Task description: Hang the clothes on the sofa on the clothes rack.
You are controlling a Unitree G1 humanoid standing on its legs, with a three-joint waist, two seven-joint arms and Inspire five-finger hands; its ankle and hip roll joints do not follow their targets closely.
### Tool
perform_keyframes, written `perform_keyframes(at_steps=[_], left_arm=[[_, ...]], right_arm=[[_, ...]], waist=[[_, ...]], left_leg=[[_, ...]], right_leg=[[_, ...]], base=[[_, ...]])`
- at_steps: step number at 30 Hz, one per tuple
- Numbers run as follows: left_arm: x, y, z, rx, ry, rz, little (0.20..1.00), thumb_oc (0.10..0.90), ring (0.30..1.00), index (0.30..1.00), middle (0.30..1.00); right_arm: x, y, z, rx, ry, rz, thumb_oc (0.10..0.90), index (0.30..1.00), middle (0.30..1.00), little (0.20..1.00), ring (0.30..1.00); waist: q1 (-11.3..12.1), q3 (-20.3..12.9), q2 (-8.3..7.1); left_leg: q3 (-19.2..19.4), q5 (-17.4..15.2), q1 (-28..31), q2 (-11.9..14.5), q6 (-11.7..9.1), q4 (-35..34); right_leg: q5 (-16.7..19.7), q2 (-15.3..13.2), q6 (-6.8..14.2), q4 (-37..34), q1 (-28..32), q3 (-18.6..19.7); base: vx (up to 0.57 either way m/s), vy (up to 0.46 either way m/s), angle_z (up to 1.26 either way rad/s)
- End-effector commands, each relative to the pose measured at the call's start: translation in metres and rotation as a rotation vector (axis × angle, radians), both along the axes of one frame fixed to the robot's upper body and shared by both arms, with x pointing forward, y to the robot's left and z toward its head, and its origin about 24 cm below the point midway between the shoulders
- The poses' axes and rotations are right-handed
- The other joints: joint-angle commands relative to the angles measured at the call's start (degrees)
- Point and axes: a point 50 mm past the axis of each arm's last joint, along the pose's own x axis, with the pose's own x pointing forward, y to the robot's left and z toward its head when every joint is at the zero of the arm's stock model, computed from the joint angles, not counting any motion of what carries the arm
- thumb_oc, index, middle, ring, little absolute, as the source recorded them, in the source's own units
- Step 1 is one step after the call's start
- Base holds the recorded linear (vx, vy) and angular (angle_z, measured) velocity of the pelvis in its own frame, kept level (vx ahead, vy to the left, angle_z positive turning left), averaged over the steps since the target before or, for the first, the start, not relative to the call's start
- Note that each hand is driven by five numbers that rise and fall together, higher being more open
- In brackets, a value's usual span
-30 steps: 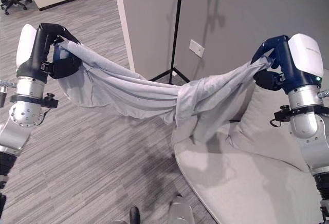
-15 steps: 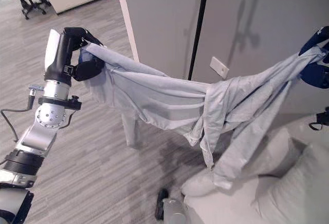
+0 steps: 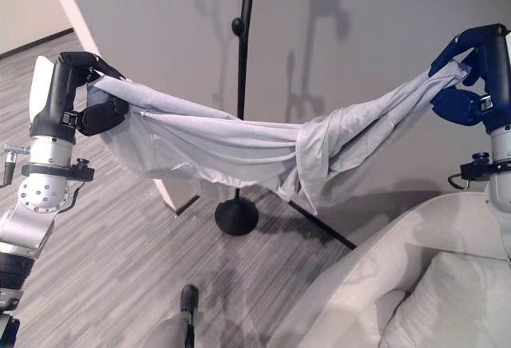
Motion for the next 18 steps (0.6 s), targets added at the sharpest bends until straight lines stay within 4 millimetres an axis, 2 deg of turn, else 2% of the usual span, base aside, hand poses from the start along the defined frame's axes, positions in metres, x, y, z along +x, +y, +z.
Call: perform_keyframes(at_steps=[1, 3, 4, 5, 6, 7, 8, 10, 11, 12, 13, 14, 16, 17, 18], left_arm=[[-0.035, -0.01, 0.089, -0.012, -0.467, -0.091, 0.3, 0.4, 0.3, 0.3, 0.3], [-0.035, -0.012, 0.091, -0.02, -0.479, -0.098, 0.3, 0.4, 0.3, 0.3, 0.3], [-0.035, -0.015, 0.095, -0.02, -0.49, -0.117, 0.3, 0.4, 0.3, 0.3, 0.3], [-0.036, -0.016, 0.098, -0.019, -0.5, -0.119, 0.3, 0.4, 0.3, 0.3, 0.3], [-0.04, -0.017, 0.104, -0.009, -0.529, -0.126, 0.3, 0.4, 0.3, 0.3, 0.3], [-0.04, -0.016, 0.105, -0.009, -0.53, -0.125, 0.3, 0.4, 0.3, 0.3, 0.3], [-0.043, -0.017, 0.108, 0.0, -0.544, -0.124, 0.3, 0.4, 0.3, 0.3, 0.3], [-0.046, -0.014, 0.11, -0.001, -0.563, -0.108, 0.3, 0.4, 0.3, 0.3, 0.3], [-0.047, -0.013, 0.11, 0.0, -0.563, -0.103, 0.3, 0.4, 0.3, 0.3, 0.3], [-0.05, -0.014, 0.114, -0.005, -0.591, -0.112, 0.3, 0.4, 0.3, 0.3, 0.3], [-0.053, -0.015, 0.117, 0.006, -0.603, -0.118, 0.3, 0.4, 0.3, 0.3, 0.3], [-0.056, -0.015, 0.117, 0.031, -0.62, -0.108, 0.3, 0.4, 0.3, 0.3, 0.3], [-0.057, -0.014, 0.116, -0.006, -0.623, -0.114, 0.3, 0.4, 0.3, 0.3, 0.3], [-0.057, -0.014, 0.116, -0.006, -0.623, -0.114, 0.3, 0.4, 0.3, 0.3, 0.3], [-0.06, -0.018, 0.119, -0.032, -0.671, -0.14, 0.3, 0.4, 0.3, 0.3, 0.3]], right_arm=[[-0.018, 0.008, 0.075, -0.097, -0.296, 0.007, 0.4, 0.3, 0.3, 0.3, 0.3], [-0.02, 0.007, 0.075, -0.097, -0.306, -0.002, 0.4, 0.3, 0.3, 0.3, 0.3], [-0.02, 0.007, 0.076, -0.103, -0.311, -0.01, 0.4, 0.3, 0.3, 0.3, 0.3], [-0.02, 0.008, 0.076, -0.109, -0.31, -0.011, 0.4, 0.3, 0.3, 0.3, 0.3], [-0.019, 0.012, 0.08, -0.136, -0.328, -0.014, 0.4, 0.3, 0.3, 0.3, 0.3], [-0.019, 0.012, 0.081, -0.138, -0.33, -0.013, 0.4, 0.3, 0.3, 0.3, 0.3], [-0.018, 0.015, 0.082, -0.141, -0.338, -0.007, 0.4, 0.3, 0.3, 0.3, 0.3], [-0.013, 0.02, 0.077, -0.113, -0.348, 0.015, 0.4, 0.3, 0.3, 0.3, 0.3], [-0.011, 0.021, 0.078, -0.113, -0.348, 0.019, 0.4, 0.3, 0.3, 0.3, 0.3], [-0.008, 0.028, 0.079, -0.105, -0.367, 0.045, 0.4, 0.3, 0.3, 0.3, 0.3], [-0.008, 0.031, 0.084, -0.114, -0.387, 0.057, 0.4, 0.3, 0.3, 0.3, 0.3], [-0.006, 0.028, 0.082, -0.145, -0.386, 0.022, 0.4, 0.3, 0.3, 0.3, 0.3], [-0.007, 0.033, 0.084, -0.132, -0.4, 0.042, 0.4, 0.3, 0.3, 0.3, 0.3], [-0.007, 0.033, 0.084, -0.132, -0.399, 0.042, 0.4, 0.3, 0.3, 0.3, 0.3], [-0.012, 0.034, 0.094, -0.109, -0.514, 0.055, 0.4, 0.3, 0.3, 0.3, 0.3]], waist=[[4.3, -4.5, -0.13], [4.5, -4.6, -0.52], [4.2, -4.4, -0.51], [4.3, -4.4, -0.44], [5.0, -3.6, 0.41], [5.2, -3.6, 0.39], [5.4, -3.0, 0.91], [5.6, -2.6, 1.69], [5.5, -2.6, 1.67], [5.9, -2.6, 1.88], [6.0, -2.4, 1.83], [5.3, -2.7, 1.84], [4.8, -2.7, 1.16], [4.9, -2.7, 1.15], [5.7, -3.9, 0.58]], left_leg=[[1.0, -4.2, 5.1, 5.8, -11.0, -6.4], [2.1, -5.3, 5.2, 4.8, -10.3, -4.9], [2.7, -6.4, 5.4, 3.7, -9.2, -4.1], [3.3, -7.5, 6.1, 3.2, -8.5, -3.9], [6.3, -9.4, 7.8, 2.0, -6.2, -4.0], [6.6, -9.5, 7.9, 1.8, -5.9, -4.1], [7.6, -9.8, 8.6, 1.6, -5.3, -4.5], [9.8, -10.2, 10.6, 1.4, -5.0, -5.8], [10.0, -10.1, 10.8, 1.4, -5.0, -6.3], [11.8, -10.5, 12.7, 1.5, -5.5, -8.1], [12.5, -11.2, 13.6, 1.8, -5.9, -8.1], [13.2, -11.9, 14.1, 2.2, -6.2, -7.9], [12.9, -11.2, 14.6, 2.4, -6.3, -8.0], [13.0, -11.1, 14.6, 2.4, -6.3, -8.0], [13.4, -11.2, 14.9, 2.8, -6.6, -8.1]], right_leg=[[8.5, -9.6, 4.3, -6.1, -6.0, -1.5], [9.1, -11.2, 5.0, -4.8, -6.5, -1.3], [11.3, -12.5, 5.5, -2.2, -7.6, -1.0], [11.6, -13.2, 5.5, -0.4, -8.4, -0.8], [14.7, -15.9, 5.8, 6.2, -11.8, -2.5], [14.6, -16.1, 6.0, 6.8, -12.3, -2.1], [16.0, -17.4, 5.5, 10.2, -14.4, -3.7], [16.2, -18.6, 5.3, 12.8, -16.9, -7.6], [16.0, -18.7, 5.2, 13.2, -17.1, -7.4], [14.5, -18.2, 5.5, 8.7, -19.1, -12.3], [13.9, -17.0, 5.9, 5.7, -20.4, -14.6], [13.1, -15.2, 5.9, 1.4, -19.2, -14.8], [13.8, -13.6, 6.0, -1.8, -18.3, -11.1], [14.1, -13.5, 5.9, -2.1, -18.2, -11.0], [14.3, -12.8, 6.3, -5.7, -16.4, -11.4]], base=[[0.44, 0.369, -0.24], [0.22, 0.233, -0.43], [0.22, 0.24, -0.2], [0.21, 0.362, -0.1], [0.13, 0.272, -0.36], [0.08, 0.307, -0.59], [0.03, 0.173, -0.77], [0.05, 0.167, -0.58], [0.06, 0.066, -0.73], [0.07, -0.011, -0.71], [0.12, -0.069, -0.92], [0.11, -0.103, -0.71], [0.07, -0.094, -0.3], [0.09, -0.138, 0.29], [0.15, -0.137, 0.21]])
